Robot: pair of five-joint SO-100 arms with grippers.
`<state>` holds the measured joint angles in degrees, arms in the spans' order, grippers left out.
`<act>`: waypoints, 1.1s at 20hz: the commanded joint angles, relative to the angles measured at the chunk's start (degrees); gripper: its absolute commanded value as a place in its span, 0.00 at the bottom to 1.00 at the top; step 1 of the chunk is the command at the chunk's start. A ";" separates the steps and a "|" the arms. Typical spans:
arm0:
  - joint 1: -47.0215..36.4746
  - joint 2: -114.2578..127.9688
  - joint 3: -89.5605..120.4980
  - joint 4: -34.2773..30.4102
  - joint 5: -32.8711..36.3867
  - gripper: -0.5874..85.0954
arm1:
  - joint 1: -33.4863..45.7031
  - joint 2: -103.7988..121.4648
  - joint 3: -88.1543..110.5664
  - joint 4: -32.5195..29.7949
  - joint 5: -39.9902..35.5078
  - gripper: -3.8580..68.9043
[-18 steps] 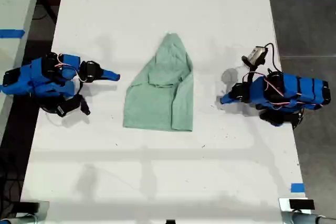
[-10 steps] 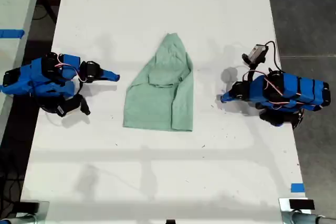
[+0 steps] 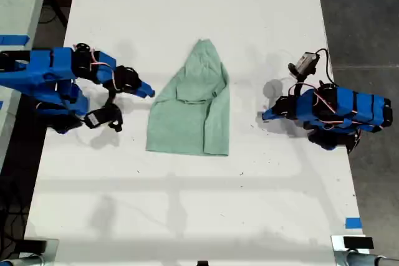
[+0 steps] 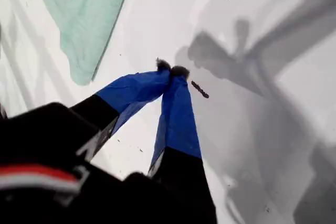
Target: Fold t shirt
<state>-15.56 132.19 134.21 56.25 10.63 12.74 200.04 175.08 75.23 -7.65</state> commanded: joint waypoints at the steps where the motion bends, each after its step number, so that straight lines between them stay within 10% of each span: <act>1: 4.22 -12.48 -8.96 3.60 -3.96 0.25 | 0.35 0.79 2.02 0.09 -0.26 0.05; 12: 11.43 -33.22 -12.04 -0.53 -15.03 0.18 | 0.35 0.79 2.02 0.18 -0.35 0.05; 14: 10.63 -40.52 -18.72 3.16 -14.59 0.01 | 0.35 0.79 2.02 0.18 -0.35 0.05; 22: 11.07 -37.18 -40.96 23.82 -16.44 0.00 | 0.35 0.79 2.02 0.26 -0.35 0.05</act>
<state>-4.31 93.16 103.89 73.92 -5.62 12.74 200.04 175.08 75.23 -7.65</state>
